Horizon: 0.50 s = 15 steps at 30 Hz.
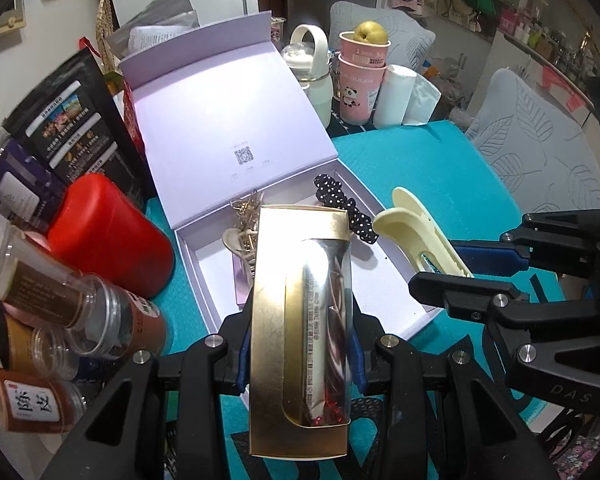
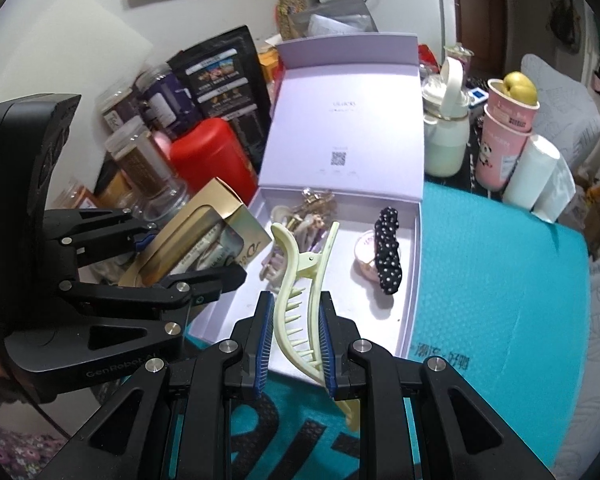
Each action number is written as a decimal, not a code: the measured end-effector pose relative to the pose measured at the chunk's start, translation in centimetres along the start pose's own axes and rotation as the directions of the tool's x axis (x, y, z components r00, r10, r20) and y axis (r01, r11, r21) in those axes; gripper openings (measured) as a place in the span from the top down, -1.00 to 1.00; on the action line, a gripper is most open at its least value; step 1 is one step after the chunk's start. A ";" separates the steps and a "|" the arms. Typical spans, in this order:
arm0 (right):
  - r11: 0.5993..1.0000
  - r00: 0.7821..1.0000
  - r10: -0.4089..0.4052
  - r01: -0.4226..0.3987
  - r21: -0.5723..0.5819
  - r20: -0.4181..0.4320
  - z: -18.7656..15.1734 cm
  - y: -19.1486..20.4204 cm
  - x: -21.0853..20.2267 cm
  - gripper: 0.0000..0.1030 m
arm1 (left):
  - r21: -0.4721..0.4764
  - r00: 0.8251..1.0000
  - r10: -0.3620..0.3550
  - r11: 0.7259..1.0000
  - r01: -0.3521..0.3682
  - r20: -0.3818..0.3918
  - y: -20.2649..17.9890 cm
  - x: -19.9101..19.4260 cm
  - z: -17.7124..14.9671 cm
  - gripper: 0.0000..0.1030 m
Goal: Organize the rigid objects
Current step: 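Carry the gold case with left tool while right tool carries the cream clip into the box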
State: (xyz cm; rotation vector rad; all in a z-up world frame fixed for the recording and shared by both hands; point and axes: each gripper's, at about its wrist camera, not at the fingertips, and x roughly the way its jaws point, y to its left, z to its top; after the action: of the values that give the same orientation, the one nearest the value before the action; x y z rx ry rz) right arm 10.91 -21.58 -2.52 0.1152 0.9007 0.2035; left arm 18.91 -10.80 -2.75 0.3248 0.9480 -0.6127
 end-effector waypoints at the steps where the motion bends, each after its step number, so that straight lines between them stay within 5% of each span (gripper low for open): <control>1: 1.000 1.000 -0.001 0.001 0.003 -0.005 0.0 -0.1 0.3 0.59 | -0.003 1.000 -0.002 1.000 0.002 -0.004 0.1 0.4 0.0 0.29; 15: 1.000 0.997 -0.014 0.016 0.024 -0.078 -0.3 -1.6 5.2 0.59 | -0.006 0.996 -0.012 1.000 0.011 -0.089 1.0 5.2 -0.3 0.29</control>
State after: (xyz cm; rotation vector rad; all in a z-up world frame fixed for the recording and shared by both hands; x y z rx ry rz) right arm 13.98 -21.99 -6.97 0.1244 0.9811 0.1843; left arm 21.60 -11.66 -7.25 0.3443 1.0380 -0.6101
